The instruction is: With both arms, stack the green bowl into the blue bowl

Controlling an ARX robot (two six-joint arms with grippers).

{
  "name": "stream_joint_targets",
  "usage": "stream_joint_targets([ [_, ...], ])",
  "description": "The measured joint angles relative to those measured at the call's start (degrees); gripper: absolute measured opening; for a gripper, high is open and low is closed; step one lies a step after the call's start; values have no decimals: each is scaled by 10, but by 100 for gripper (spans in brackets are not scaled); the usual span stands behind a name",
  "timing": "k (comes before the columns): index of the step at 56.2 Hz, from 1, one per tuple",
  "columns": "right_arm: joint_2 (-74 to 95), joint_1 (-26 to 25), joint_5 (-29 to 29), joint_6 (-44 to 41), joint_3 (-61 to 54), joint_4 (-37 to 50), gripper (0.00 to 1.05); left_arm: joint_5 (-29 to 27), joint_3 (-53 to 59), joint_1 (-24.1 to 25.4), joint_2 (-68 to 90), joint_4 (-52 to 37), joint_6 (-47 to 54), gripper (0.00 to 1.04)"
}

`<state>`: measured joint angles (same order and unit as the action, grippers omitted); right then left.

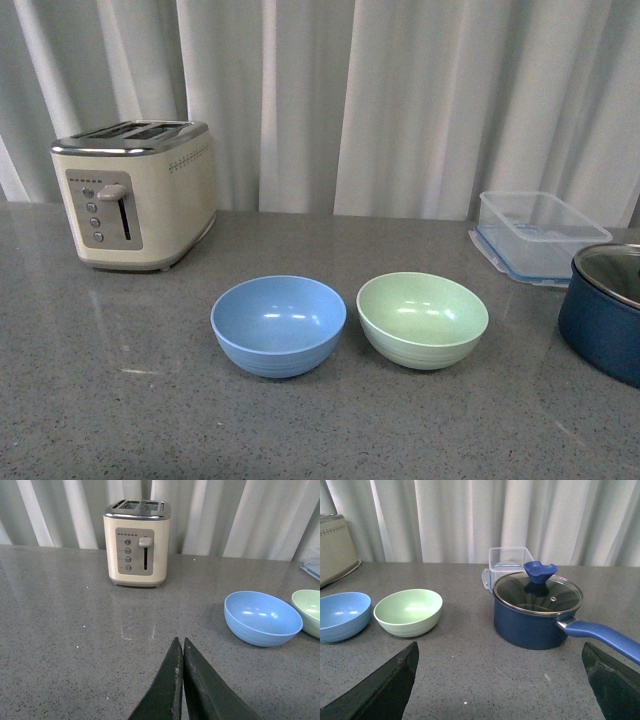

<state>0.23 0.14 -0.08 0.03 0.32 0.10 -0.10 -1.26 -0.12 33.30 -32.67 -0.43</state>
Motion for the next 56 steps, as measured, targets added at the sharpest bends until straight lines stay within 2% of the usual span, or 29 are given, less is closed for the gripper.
stream_joint_targets([
  [20,0,0,0,0,0,0,95,0,0,0,-133,125,0,4],
  [50,0,0,0,0,0,0,95,0,0,0,-233,225,0,4],
  [56,0,0,0,0,0,0,95,1,0,0,-308,319,0,4],
])
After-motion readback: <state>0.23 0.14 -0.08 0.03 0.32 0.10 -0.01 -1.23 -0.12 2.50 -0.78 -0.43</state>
